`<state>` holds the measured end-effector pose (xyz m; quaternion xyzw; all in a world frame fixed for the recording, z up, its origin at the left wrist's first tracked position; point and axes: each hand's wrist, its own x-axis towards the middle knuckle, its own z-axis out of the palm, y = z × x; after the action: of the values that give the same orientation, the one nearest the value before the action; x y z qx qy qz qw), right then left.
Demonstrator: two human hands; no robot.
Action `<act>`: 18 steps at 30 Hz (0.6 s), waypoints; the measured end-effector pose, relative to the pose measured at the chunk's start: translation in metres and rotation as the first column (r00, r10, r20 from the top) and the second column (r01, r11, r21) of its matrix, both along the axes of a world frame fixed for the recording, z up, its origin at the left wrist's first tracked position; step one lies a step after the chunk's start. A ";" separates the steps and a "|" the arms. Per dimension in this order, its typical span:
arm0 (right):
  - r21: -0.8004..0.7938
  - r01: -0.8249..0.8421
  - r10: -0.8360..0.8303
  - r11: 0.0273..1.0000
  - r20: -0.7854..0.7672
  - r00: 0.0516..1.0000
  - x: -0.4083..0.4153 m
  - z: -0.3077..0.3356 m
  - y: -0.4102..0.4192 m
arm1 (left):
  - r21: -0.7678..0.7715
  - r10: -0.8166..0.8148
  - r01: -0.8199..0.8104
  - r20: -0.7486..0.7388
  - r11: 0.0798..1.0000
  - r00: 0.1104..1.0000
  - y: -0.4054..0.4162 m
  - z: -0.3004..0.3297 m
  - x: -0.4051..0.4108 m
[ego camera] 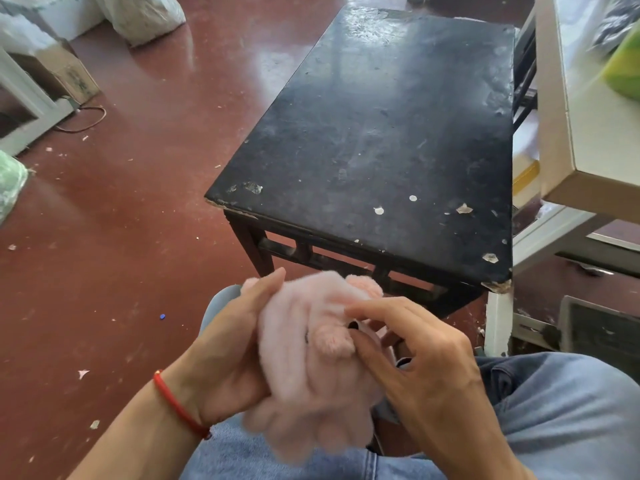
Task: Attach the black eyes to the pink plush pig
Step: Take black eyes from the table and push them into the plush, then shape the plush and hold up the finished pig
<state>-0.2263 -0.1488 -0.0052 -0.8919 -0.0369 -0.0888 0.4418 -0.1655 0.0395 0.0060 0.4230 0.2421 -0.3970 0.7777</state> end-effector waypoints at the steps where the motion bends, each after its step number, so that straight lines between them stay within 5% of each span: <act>1: -0.006 -0.012 0.012 1.000 0.000 1.000 0.000 0.000 -0.001 | -0.033 0.007 -0.006 0.016 0.999 1.000 0.005 -0.007 -0.002; 9: -0.078 -0.078 0.080 0.994 0.028 0.996 0.008 -0.011 -0.011 | -0.154 -0.013 0.010 -0.014 0.988 1.000 0.020 -0.021 0.003; 11: 0.082 -0.001 0.003 0.997 -0.019 1.000 0.012 -0.015 -0.018 | -0.128 0.048 -0.047 0.001 0.991 0.999 0.019 -0.020 0.009; 14: 0.319 0.209 -0.111 0.925 -0.301 0.947 0.023 -0.023 -0.034 | -0.140 0.078 -0.076 0.010 0.987 0.997 0.014 -0.012 0.019; 16: 0.478 0.256 -0.002 0.840 -0.469 0.883 0.028 -0.031 -0.035 | -0.133 0.027 -0.022 0.033 0.991 0.999 0.010 -0.009 0.025; 18: 0.712 0.264 0.220 0.651 -0.509 0.832 0.034 -0.031 -0.028 | -0.117 -0.041 0.051 0.087 0.992 0.995 0.007 -0.007 0.035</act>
<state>-0.1918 -0.1772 -0.0360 -0.6097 0.1447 0.1606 0.7626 -0.1305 0.0462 -0.0008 0.3980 0.1750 -0.4103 0.8016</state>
